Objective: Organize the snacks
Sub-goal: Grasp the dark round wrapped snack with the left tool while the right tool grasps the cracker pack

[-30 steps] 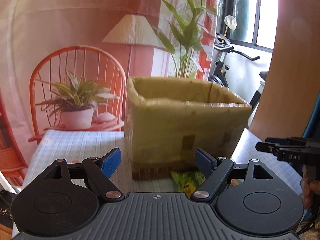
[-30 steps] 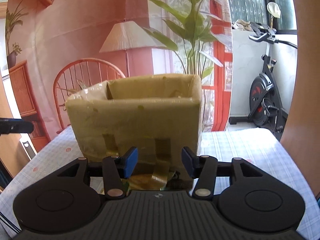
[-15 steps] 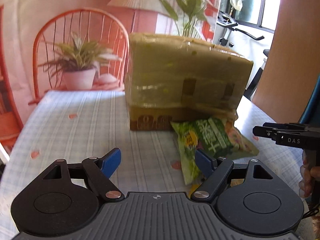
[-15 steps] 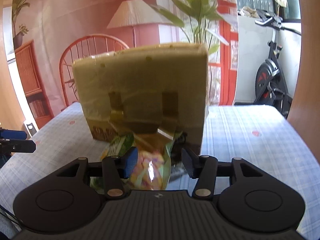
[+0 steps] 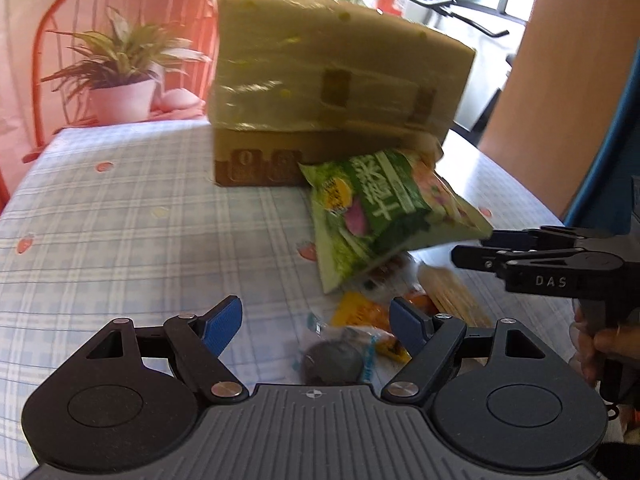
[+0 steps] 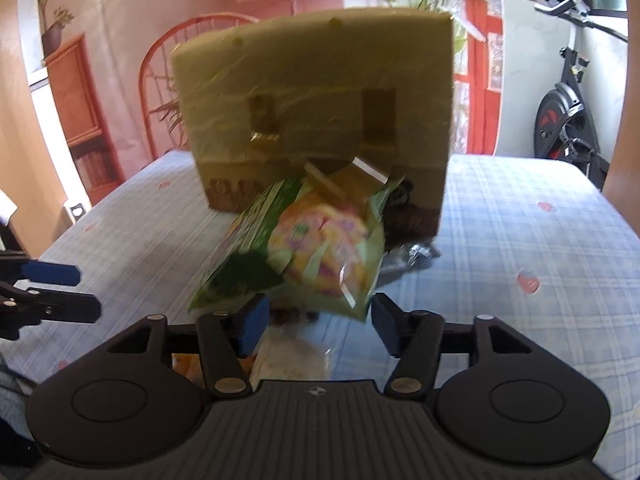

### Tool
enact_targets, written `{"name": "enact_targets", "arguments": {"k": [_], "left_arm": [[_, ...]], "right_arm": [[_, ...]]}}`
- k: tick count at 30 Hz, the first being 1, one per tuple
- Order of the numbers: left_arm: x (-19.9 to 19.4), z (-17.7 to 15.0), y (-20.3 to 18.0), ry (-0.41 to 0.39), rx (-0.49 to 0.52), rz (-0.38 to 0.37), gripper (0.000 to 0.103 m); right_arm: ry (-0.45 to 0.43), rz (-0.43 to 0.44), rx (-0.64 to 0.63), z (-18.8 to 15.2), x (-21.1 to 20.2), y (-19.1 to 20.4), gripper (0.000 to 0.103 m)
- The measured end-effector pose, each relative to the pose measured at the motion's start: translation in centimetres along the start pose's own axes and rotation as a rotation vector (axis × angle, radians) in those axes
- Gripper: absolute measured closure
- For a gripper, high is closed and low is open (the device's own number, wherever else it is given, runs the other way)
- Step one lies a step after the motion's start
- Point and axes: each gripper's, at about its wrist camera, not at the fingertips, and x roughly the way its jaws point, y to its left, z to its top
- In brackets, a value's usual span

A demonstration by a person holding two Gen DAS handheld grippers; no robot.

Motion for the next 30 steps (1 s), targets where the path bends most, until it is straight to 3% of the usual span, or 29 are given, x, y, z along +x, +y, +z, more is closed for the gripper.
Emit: {"name": "enact_targets", "arguments": {"k": [10,24,30], "left_arm": [[1.9,-1.7,-1.5,0.085,0.030,-0.061,0.023],[3.7,-2.5,0.1,0.131,-0.070,-0.068,0.029],[3.6,-2.4,0.4,0.117,-0.071,-0.040,0.049]], "right_arm": [[0.047,0.024,0.000,-1.9,0.2,0.7,0.042],[0.095,0.041,0.089,-3.8,1.5,0.3,0.043],[0.069,0.038,0.154,-4.1,1.3,-0.5,0.052]]}}
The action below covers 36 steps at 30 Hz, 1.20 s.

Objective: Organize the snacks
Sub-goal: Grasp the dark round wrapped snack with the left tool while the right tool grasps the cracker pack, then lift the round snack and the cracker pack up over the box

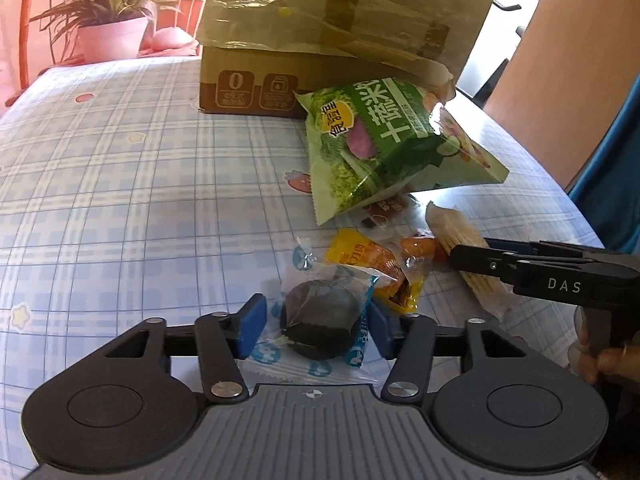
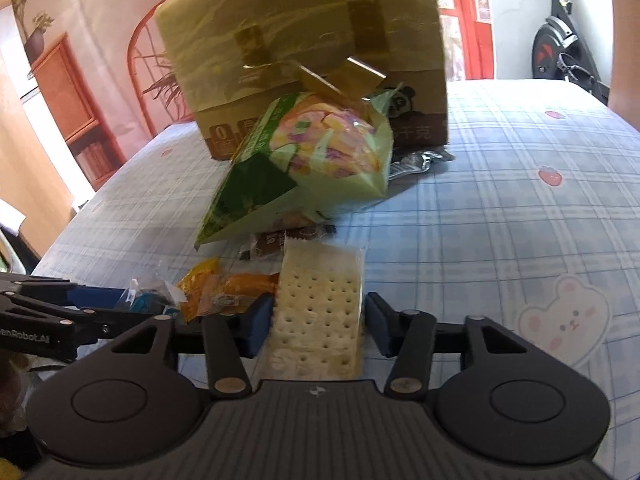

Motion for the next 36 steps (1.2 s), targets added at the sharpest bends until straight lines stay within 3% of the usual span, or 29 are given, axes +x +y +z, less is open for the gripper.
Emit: {"name": "enact_targets", "arguments": {"k": [10,25,36], "left_arm": [[-0.5,0.2,1.4,-0.053,-0.070,0.016,0.059],[-3.0,1.7,2.2,-0.174,-0.081,0.027,0.059],[-5.1,5.1,2.2,-0.267,-0.058,0.057,0.059]], "right_arm": [[-0.032,-0.067,0.042,0.2,-0.4,-1.7,0.053],[-0.084,-0.139,0.047,1.2,-2.1,-2.9,0.053],[-0.165,-0.207,0.042,3.4,-5.1,-4.3,0.053]]}}
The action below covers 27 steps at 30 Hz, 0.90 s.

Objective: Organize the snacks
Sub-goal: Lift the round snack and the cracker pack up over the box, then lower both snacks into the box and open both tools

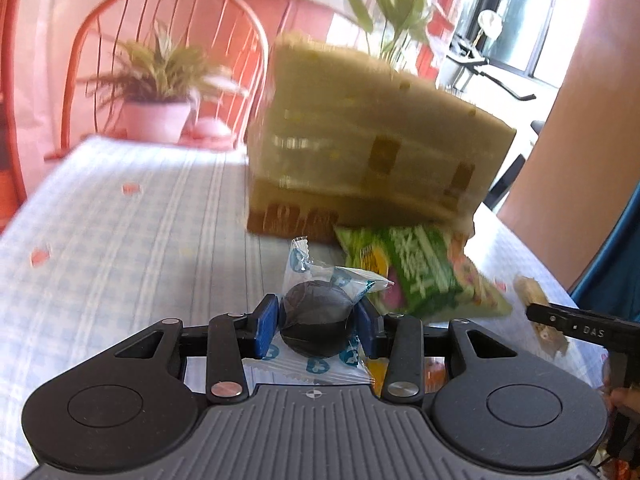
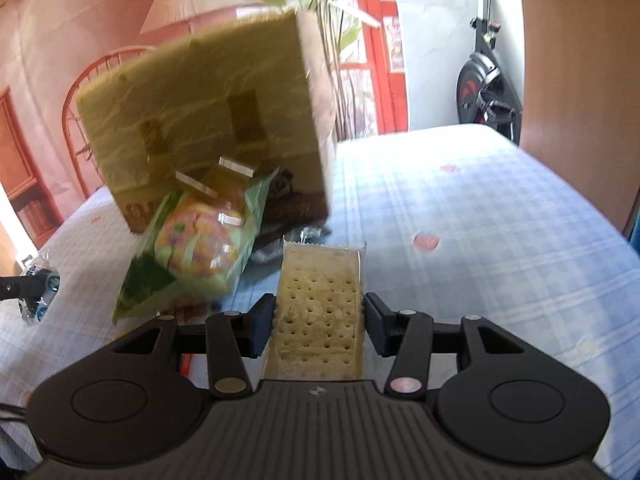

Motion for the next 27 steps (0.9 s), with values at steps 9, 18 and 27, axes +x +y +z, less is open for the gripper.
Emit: {"name": "enact_targets", "arguments": {"k": [9,18,27], "left_arm": [[-2.0,6.4,-1.6,-0.126,0.069,-0.034,0.059],[-1.8,14.3,-4.2,-0.179,0.107,-0.092,0.059],[3.2,21.4,-6.5,-0.220,0.141,-0.082,0.059]], "right_arm": [[-0.146,0.055,-0.011,6.4,-2.6,0.6,0.053],[-0.311,0.167,-0.062,15.6,-3.6,3.7,0.053],[-0.279,0.206,-0.143,23.1,3.0,7.7,0.053]]}}
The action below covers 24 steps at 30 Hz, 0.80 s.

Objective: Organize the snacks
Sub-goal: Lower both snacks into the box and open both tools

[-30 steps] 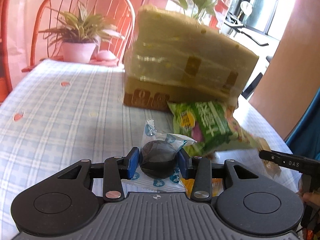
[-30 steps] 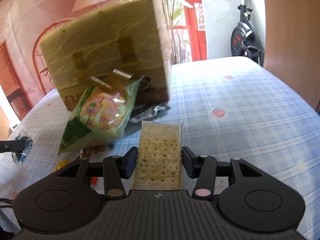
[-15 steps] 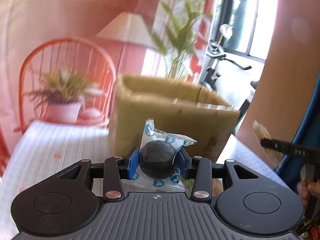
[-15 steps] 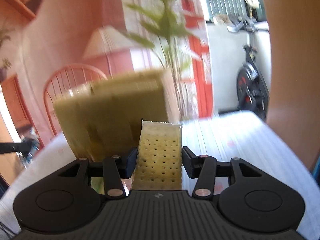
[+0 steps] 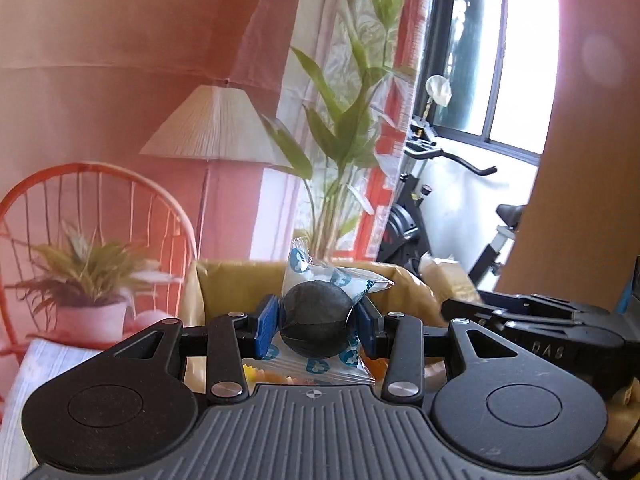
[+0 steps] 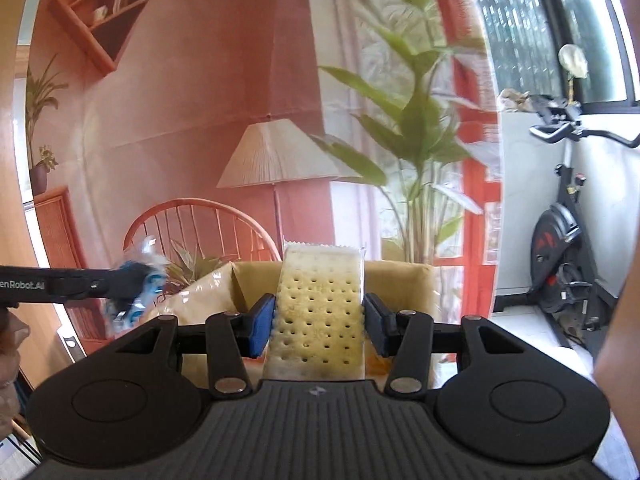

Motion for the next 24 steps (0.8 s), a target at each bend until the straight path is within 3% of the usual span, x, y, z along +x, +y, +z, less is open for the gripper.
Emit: {"name": "enact_targets", "arguments": {"k": [8,15,17,19,24], "left_arm": [[6.0,0.7,2.3,0.078,-0.062,0.073,0.059],[8.5,-0.1,2.3,0.128,-0.022,0.133,0.058],[8.6,-0.3,2.5,0.137,-0.022,0.129,0.051],[8.2,-0.3,2.4,0.128,-0.004,0.137,0.035],[5.4,-0.1,2.4,0.094,0.031,0.118,0.030]], "right_arm": [[0.100,-0.030,0.033,-0.2,7.4,-1.8,0.053],[0.165,-0.054,0.043,-2.2,9.1,-2.9,0.053],[0.177,-0.053,0.052,-2.4,9.2,-3.0,0.051],[0.179,-0.052,0.056,-2.4,8.8,-2.9,0.051],[0.157,-0.049,0.005,-2.2,6.7,-1.8,0.048]]}}
